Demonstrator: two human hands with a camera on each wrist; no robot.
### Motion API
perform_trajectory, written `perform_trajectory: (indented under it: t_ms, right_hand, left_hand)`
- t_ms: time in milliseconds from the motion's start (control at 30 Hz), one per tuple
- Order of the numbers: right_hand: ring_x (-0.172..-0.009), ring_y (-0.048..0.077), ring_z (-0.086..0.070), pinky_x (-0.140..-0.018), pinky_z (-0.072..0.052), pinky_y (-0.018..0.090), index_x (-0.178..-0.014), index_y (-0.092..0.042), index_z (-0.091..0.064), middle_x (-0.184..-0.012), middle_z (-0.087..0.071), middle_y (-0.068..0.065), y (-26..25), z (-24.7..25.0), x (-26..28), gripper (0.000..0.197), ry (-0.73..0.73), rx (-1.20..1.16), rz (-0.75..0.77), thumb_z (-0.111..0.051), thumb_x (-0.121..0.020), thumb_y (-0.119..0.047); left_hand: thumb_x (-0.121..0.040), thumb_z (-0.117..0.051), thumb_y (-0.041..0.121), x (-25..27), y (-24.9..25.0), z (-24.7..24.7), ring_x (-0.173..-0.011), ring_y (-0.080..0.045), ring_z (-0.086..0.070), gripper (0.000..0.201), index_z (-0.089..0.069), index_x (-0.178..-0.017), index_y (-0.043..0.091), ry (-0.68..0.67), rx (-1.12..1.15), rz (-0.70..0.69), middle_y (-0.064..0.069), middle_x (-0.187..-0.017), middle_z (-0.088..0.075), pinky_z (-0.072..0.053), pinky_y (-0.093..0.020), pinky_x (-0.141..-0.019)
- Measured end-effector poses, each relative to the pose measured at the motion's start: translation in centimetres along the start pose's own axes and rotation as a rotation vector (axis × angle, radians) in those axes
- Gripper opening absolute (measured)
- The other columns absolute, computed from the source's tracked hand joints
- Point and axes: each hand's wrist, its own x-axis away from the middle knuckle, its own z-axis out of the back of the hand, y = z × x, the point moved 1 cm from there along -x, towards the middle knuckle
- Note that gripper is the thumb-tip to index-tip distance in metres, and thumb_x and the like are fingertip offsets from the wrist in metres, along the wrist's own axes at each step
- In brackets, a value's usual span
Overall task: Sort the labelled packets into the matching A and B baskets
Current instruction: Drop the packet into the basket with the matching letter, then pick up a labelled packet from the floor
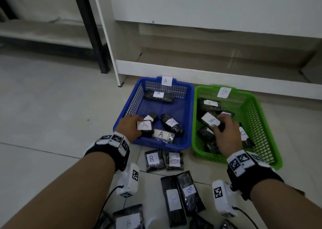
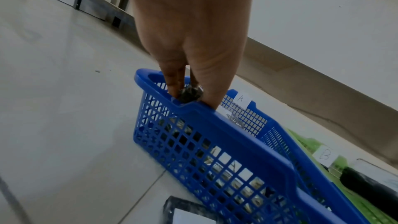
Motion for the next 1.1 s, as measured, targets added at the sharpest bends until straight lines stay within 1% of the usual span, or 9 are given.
perform_trajectory:
  t_ms: [167,300,500,600,667,800,900,1000,1100]
  right_hand:
    - [-0.105,0.034,-0.053,-0.086,-0.044,0.037,-0.117,-0.022,-0.055,-0.126,-0.051,0.015,0.4,-1.8,0.1,0.025,-0.250,0.322,0.066,-0.051,-0.092,-0.021]
    - [-0.142,0.036,-0.012,-0.109,-0.017,0.058,-0.130,-0.038,-0.047,-0.145,-0.041,0.001,0.7,-2.3,0.2,0.036,-0.460,0.642,0.028,-0.043,-0.094,-0.036]
    - [-0.140,0.032,-0.012,-0.108,-0.015,0.060,-0.133,-0.042,-0.045,-0.151,-0.026,-0.003,0.8,-1.5,0.4,0.039,-0.498,0.728,0.061,-0.038,-0.095,-0.046]
    - [-0.136,0.027,-0.022,-0.107,-0.019,0.055,-0.135,-0.035,-0.042,-0.143,-0.039,-0.001,0.5,-0.7,0.8,0.041,-0.418,0.634,0.118,-0.041,-0.094,-0.042]
    - [-0.131,0.028,-0.027,-0.103,-0.025,0.049,-0.130,-0.030,-0.048,-0.136,-0.046,0.003,-0.2,0.0,1.2,0.038,-0.282,0.519,0.157,-0.044,-0.093,-0.035]
    - [-0.111,0.030,-0.043,-0.090,-0.037,0.044,-0.109,-0.016,-0.058,-0.112,-0.058,0.008,-2.1,-0.1,4.6,0.023,-0.030,0.287,0.328,-0.051,-0.087,-0.018]
    - [-0.092,0.021,-0.047,-0.078,-0.039,0.035,-0.098,-0.014,-0.058,-0.093,-0.056,0.001,-3.4,-0.8,8.9,0.015,-0.090,0.165,0.454,-0.051,-0.085,-0.012]
    - [-0.081,0.024,-0.052,-0.065,-0.041,0.033,-0.089,-0.012,-0.058,-0.084,-0.056,0.003,-2.7,-1.6,13.4,0.016,-0.397,0.216,0.668,-0.045,-0.079,-0.011]
    - [-0.085,0.027,-0.056,-0.070,-0.049,0.037,-0.097,-0.013,-0.059,-0.093,-0.058,0.006,0.1,-2.9,15.9,0.028,-0.546,0.368,0.651,-0.044,-0.075,-0.021]
  left_hand:
    - [-0.082,-0.064,0.007,-1.4,-0.1,0.0,-0.108,-0.033,-0.052,0.044,-0.058,-0.123,0.020,-0.063,-0.207,-0.006,-0.015,-0.121,-0.047,-0.043,-0.036,-0.095]
    - [-0.083,-0.070,0.027,-2.0,0.7,0.0,-0.114,-0.031,-0.052,0.048,-0.058,-0.127,0.012,-0.230,-0.317,0.021,-0.016,-0.127,-0.052,-0.043,-0.035,-0.098]
    - [-0.088,-0.033,0.068,-2.3,1.8,-0.6,-0.119,-0.029,-0.044,0.067,-0.064,-0.100,0.010,-0.197,-0.590,0.109,-0.009,-0.122,-0.053,-0.031,-0.043,-0.102]
    - [-0.088,-0.027,0.069,-1.7,2.5,-0.4,-0.086,-0.023,-0.054,0.063,-0.053,-0.068,0.015,-0.240,-0.609,0.108,-0.002,-0.084,-0.059,-0.024,-0.047,-0.105]
    - [-0.093,-0.025,0.062,-0.8,2.8,0.0,-0.077,-0.021,-0.051,0.055,-0.053,-0.075,0.019,-0.214,-0.668,0.064,0.001,-0.074,-0.054,-0.025,-0.047,-0.102]
    - [-0.096,-0.034,0.048,1.9,2.5,0.1,-0.099,-0.028,-0.054,0.041,-0.056,-0.112,0.018,0.111,-0.590,-0.122,-0.006,-0.103,-0.060,-0.033,-0.043,-0.092]
    - [-0.091,-0.050,0.027,4.9,2.4,-1.0,-0.088,-0.030,-0.057,0.027,-0.058,-0.112,0.011,0.273,-0.428,-0.586,-0.010,-0.098,-0.061,-0.043,-0.042,-0.077]
    - [-0.080,-0.055,0.018,9.1,2.8,-3.4,-0.081,-0.022,-0.059,0.025,-0.062,-0.104,0.013,0.145,-0.523,-0.920,-0.006,-0.096,-0.062,-0.048,-0.035,-0.069]
    - [-0.078,-0.052,0.011,11.8,3.4,-6.5,-0.105,-0.023,-0.056,0.046,-0.051,-0.123,0.018,-0.156,-0.607,-0.943,-0.005,-0.121,-0.056,-0.049,-0.036,-0.085]
